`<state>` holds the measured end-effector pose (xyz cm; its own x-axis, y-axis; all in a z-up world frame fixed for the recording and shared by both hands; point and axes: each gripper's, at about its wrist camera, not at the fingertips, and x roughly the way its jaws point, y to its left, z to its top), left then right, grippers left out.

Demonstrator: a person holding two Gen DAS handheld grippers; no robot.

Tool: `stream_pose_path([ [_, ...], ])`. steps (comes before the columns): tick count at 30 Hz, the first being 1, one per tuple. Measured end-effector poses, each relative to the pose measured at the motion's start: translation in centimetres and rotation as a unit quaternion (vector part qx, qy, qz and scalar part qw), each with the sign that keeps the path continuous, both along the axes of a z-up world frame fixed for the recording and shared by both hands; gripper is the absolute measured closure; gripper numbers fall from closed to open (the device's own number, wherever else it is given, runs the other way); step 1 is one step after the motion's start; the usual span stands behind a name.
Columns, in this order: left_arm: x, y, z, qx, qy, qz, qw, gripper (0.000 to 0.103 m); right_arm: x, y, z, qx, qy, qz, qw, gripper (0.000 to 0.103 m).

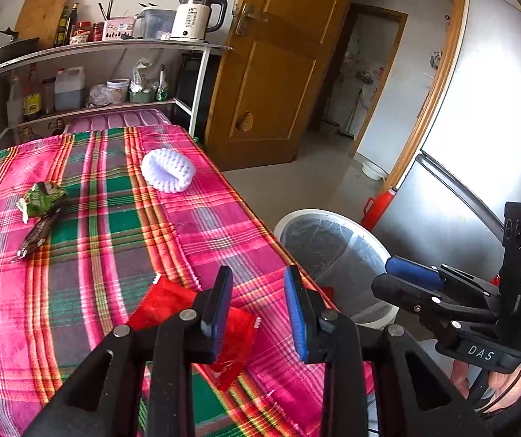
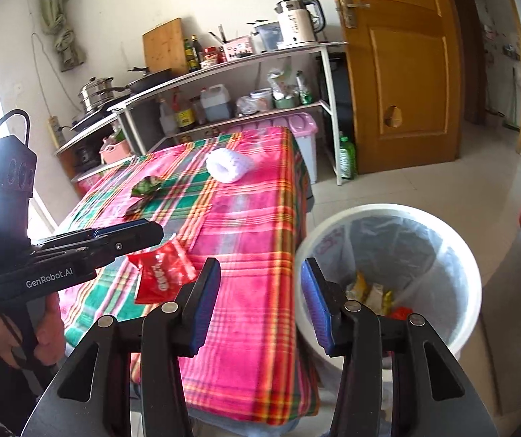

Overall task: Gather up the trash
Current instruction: 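Move both open tools back toward the wrappers on the table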

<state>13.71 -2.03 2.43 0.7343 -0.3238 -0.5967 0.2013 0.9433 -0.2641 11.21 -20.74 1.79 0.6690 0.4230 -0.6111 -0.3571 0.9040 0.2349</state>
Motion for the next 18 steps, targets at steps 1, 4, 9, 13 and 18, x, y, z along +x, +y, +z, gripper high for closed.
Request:
stream_pose_path([
  [1,-0.3,0.5,0.0,0.001,-0.001,0.005,1.0000,0.072,-0.1,0.4,0.0,-0.001,-0.001,0.004,1.000,0.056],
  [4,-1.0,2.1,-0.2,0.001,-0.001,0.020,0.9998,0.072,-0.3,1.5,0.0,-0.004,-0.003,0.018,1.000,0.056],
  [9,-1.9,4.8,-0.6,0.000,0.000,0.046,0.9989,0.072,-0.2,3.3,0.0,-0.008,-0.004,0.044,0.999,0.054],
  [13,-2.3,6.7,-0.9,0.000,0.002,0.066,0.9978,0.072,-0.2,4.9,-0.4,-0.012,0.000,0.064,0.998,0.045],
  [18,-2.8,8.7,-1.0,-0.001,0.001,0.086,0.9963,0.072,-0.1,6.9,-0.7,-0.022,0.001,0.089,0.996,0.044],
])
